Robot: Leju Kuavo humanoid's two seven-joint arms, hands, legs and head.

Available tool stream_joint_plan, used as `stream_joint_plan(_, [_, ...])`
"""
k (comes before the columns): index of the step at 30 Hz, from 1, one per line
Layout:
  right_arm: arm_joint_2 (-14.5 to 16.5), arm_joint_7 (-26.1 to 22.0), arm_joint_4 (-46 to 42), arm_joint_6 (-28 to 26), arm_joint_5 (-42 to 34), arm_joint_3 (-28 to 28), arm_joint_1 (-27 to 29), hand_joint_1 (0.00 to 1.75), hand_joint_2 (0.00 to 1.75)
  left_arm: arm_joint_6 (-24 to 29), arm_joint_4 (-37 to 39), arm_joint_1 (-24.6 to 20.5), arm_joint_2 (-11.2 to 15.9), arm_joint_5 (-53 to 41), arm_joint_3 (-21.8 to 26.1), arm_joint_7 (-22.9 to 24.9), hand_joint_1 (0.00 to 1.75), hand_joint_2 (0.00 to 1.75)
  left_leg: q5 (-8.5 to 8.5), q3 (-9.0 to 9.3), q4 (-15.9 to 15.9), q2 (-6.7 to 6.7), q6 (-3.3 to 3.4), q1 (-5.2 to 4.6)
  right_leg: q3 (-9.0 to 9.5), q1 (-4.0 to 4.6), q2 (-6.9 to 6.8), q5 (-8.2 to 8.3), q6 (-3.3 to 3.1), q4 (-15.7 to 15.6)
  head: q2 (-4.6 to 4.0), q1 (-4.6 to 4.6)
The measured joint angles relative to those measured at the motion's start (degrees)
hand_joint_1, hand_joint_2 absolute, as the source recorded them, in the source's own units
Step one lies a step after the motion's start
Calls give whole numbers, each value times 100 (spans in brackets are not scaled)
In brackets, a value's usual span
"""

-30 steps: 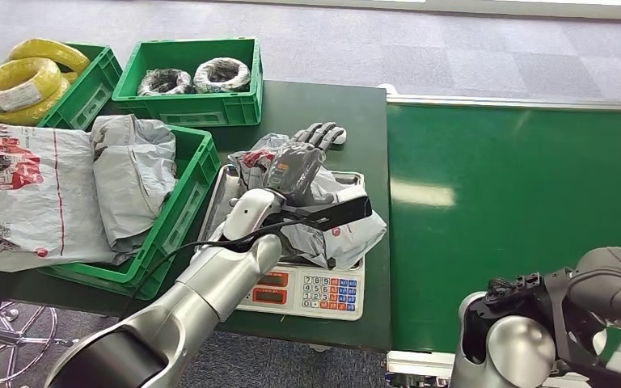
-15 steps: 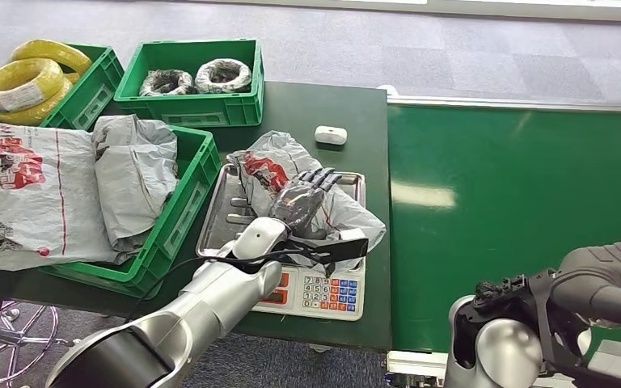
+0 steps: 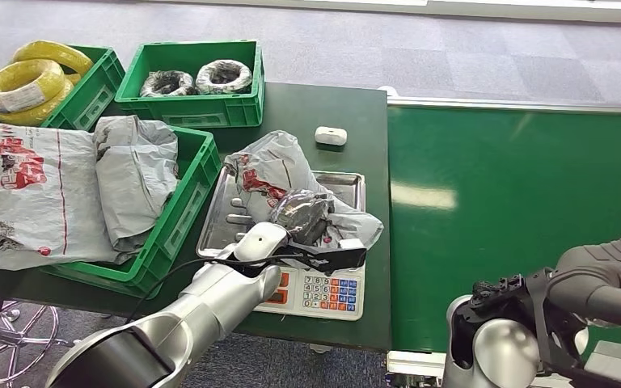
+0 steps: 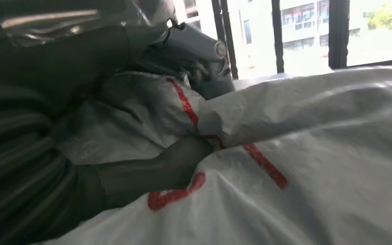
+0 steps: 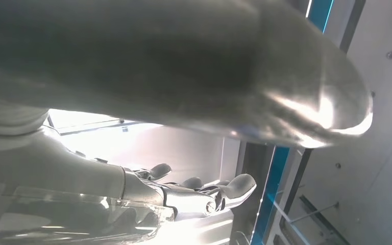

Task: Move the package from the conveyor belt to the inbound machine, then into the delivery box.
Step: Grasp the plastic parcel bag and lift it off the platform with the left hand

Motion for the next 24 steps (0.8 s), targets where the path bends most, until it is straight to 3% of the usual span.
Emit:
stream_joint_plan(8, [0, 0, 7, 0, 0, 22, -5, 0, 0, 125, 24, 7, 21, 83, 6, -83, 171, 175, -2, -7, -1, 0, -1, 0, -9, 1, 0, -1, 0, 0, 0, 0])
stream_joint_plan(13, [0, 0, 9, 0, 4, 21, -9, 0, 0, 412, 18, 12, 39, 341, 146, -377, 172, 175, -1, -8, 0, 0, -1, 0, -9, 0, 0, -1, 0, 0, 0, 0])
stream_joint_plan(15, [0, 0, 9, 0, 1, 16, -9, 0, 0, 778, -44, 37, 39, 668, 298, -725, 168, 175, -1, -9, 0, 0, -1, 0, -12, 0, 0, -1, 0, 0, 0, -1])
stream_joint_plan(20, [0, 0, 9, 0, -49, -14, -8, 0, 0, 2174, -722, 149, 8, 2036, 1031, -2122, 166, 175, -1, -18, 1, 1, -1, 0, -22, 0, 1, 0, 0, 1, 0, -1])
stream_joint_plan(24, [0, 0, 17, 0, -81, -44, -10, 0, 0, 2502, -1766, 259, 34, 2929, 1607, -2558, 166, 175, -1, -24, 0, 1, -1, 1, -27, 1, 1, 0, 0, 1, 0, 0])
